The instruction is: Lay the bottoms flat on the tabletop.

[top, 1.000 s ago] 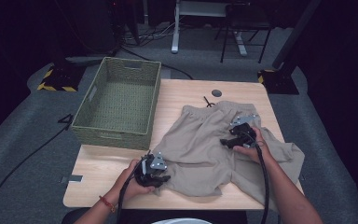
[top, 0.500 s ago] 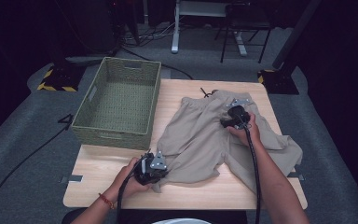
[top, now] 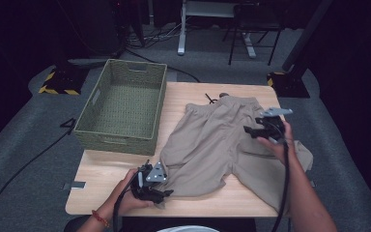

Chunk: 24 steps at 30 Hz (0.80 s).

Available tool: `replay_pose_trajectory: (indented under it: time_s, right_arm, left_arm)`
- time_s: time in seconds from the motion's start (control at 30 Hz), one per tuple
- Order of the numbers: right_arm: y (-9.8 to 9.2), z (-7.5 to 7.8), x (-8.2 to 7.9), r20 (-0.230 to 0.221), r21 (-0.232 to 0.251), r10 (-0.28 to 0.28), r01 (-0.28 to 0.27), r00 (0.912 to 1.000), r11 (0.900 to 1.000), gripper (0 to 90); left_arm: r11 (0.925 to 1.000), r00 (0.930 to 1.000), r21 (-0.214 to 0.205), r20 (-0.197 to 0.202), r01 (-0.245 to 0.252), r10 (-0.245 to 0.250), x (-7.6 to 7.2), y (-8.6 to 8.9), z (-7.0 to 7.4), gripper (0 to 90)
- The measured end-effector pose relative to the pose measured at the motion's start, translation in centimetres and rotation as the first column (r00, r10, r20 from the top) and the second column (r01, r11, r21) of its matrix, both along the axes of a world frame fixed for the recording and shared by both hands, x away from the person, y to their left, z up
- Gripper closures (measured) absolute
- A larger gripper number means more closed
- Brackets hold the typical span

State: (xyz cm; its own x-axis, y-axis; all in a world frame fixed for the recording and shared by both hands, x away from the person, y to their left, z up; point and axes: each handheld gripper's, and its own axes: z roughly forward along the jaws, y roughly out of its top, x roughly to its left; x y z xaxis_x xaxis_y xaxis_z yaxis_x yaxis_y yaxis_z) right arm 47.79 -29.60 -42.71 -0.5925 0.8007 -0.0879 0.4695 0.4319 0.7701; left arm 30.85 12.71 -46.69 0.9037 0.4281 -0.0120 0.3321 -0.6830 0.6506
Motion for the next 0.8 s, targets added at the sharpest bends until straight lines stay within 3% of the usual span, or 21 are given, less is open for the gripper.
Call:
replay_pose_trajectory:
  time_s: [0.03, 0.07, 0.1, 0.23, 0.3, 0.33, 0.37, 0.47, 0.53, 0.63, 0.67, 0.7, 0.77, 0.8]
  right_arm:
    - [-0.7, 0.3, -1.6, 0.008, 0.011, 0.031, -0.031, 0.9995, 0.9995, 34.7]
    - [-0.7, 0.3, -1.6, 0.008, 0.011, 0.031, -0.031, 0.9995, 0.9995, 34.7]
    - [-1.9, 0.3, -5.2, 0.011, 0.016, 0.071, -0.071, 0.9974, 0.9973, 34.6]
    - [-3.1, -1.1, -10.6, -0.027, -0.028, 0.157, -0.158, 0.9873, 0.9871, 32.4]
    - [-3.1, -2.0, -12.6, -0.051, -0.011, 0.187, -0.188, 0.9811, 0.9822, 30.6]
    - [-3.1, -2.0, -12.6, -0.051, -0.011, 0.187, -0.188, 0.9811, 0.9822, 30.6]
    - [-2.8, -3.1, -13.9, -0.08, 0.016, 0.222, -0.221, 0.9719, 0.9752, 30.4]
    - [-2.3, -4.3, -14.7, -0.117, -0.006, 0.246, -0.248, 0.9621, 0.9686, 32.8]
    - [-1.9, -4.9, -14.8, -0.125, 0.022, 0.265, -0.264, 0.9562, 0.9642, 43.2]
    - [-0.6, -5.7, -14.7, -0.167, -0.017, 0.319, -0.326, 0.9331, 0.9452, 48.0]
    - [-0.1, -5.9, -14.6, -0.17, -0.034, 0.326, -0.336, 0.93, 0.9413, 51.5]
    - [-0.1, -5.9, -14.6, -0.17, -0.034, 0.326, -0.336, 0.93, 0.9413, 51.5]
    - [0.6, -6.2, -14.0, -0.167, -0.045, 0.303, -0.314, 0.9383, 0.9485, 62.4]
    - [0.6, -6.2, -14.0, -0.167, -0.045, 0.303, -0.314, 0.9383, 0.9485, 62.4]
  left_arm:
    - [0.9999, 0.9999, -0.008, -0.003, 0.013, -0.013, -0.2, -0.4, 0.1, 37.5]
    - [0.9999, 0.9999, -0.008, -0.003, 0.013, -0.013, -0.2, -0.4, 0.1, 35.8]
    - [0.9998, 0.9998, -0.007, 0.007, 0.02, -0.02, -0.7, -1.5, 0.1, 31.5]
    - [0.998, 0.998, 0.005, 0.007, 0.063, -0.063, -1.1, -3.7, -0.4, 29.8]
    - [0.9969, 0.9972, 0.023, 0.002, 0.075, -0.075, -0.9, -4.7, -0.8, 30.4]
    - [0.9969, 0.9972, 0.023, 0.002, 0.075, -0.075, -0.9, -4.7, -0.8, 31.2]
    - [0.9964, 0.997, 0.036, -0.006, 0.077, -0.077, -0.7, -5.3, -1.1, 32.8]
    - [0.9969, 0.9981, 0.05, -0.001, 0.061, -0.061, 0.1, -6.3, -1.8, 41.2]
    - [0.9977, 0.9988, 0.049, 0.003, 0.048, -0.048, 0.6, -6.5, -2.0, 48.4]
    - [0.997, 0.9986, 0.059, 0.014, 0.049, -0.05, 1.1, -6.6, -2.1, 56.0]
    - [0.9969, 0.9985, 0.061, 0.019, 0.049, -0.051, 1.2, -6.7, -2.1, 58.0]
    - [0.9969, 0.9985, 0.061, 0.019, 0.049, -0.051, 1.2, -6.7, -2.1, 59.2]
    - [0.9958, 0.9977, 0.068, 0.024, 0.062, -0.063, 1.6, -6.9, -2.0, 62.3]
    - [0.9958, 0.9977, 0.068, 0.024, 0.062, -0.063, 1.6, -6.9, -2.0, 64.9]
